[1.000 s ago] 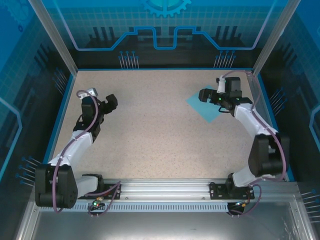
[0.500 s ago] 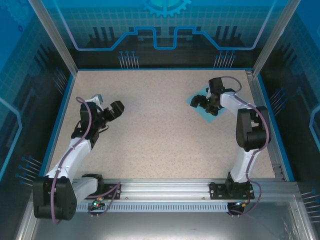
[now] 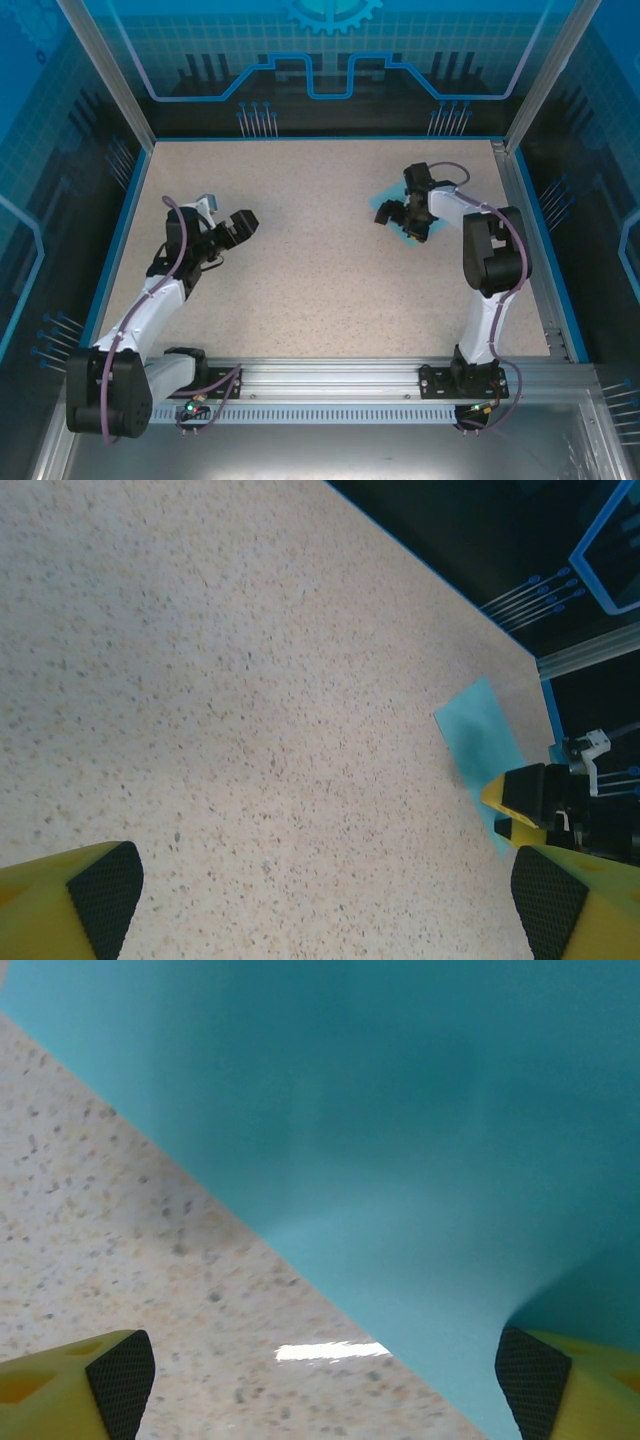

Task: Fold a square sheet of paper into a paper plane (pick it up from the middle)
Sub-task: Move the square sheet of paper to the center of the table.

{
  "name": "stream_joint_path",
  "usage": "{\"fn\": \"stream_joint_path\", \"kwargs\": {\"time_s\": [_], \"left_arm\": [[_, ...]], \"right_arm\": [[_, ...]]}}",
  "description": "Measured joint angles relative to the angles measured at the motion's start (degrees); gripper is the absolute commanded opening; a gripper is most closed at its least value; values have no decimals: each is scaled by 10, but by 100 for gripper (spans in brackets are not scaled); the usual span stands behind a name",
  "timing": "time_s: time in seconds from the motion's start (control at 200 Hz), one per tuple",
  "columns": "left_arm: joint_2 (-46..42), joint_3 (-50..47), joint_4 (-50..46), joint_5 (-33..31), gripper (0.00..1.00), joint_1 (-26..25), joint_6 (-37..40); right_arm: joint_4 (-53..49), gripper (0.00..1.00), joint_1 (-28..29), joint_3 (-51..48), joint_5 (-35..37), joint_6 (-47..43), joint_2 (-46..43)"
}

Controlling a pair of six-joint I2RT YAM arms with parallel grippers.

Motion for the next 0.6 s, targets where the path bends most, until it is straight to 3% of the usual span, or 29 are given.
{"fn": "stream_joint_path", "kwargs": {"time_s": [0.23,0.345,0.465,0.6], "left_arm": [[52,0,12,1,99,-50,-16],[81,5,14,2,99,-83,-19],[102,17,16,2,99,-113,-19],[123,26,25,2,99,-142,-20]], "right_arm": [[71,95,116,-75,-20,125,-49],[77,96,162,-70,-53,138,-50],[56,94,146,-40,-57,108,-50],[45,91,79,0,-67,36,-47]]}}
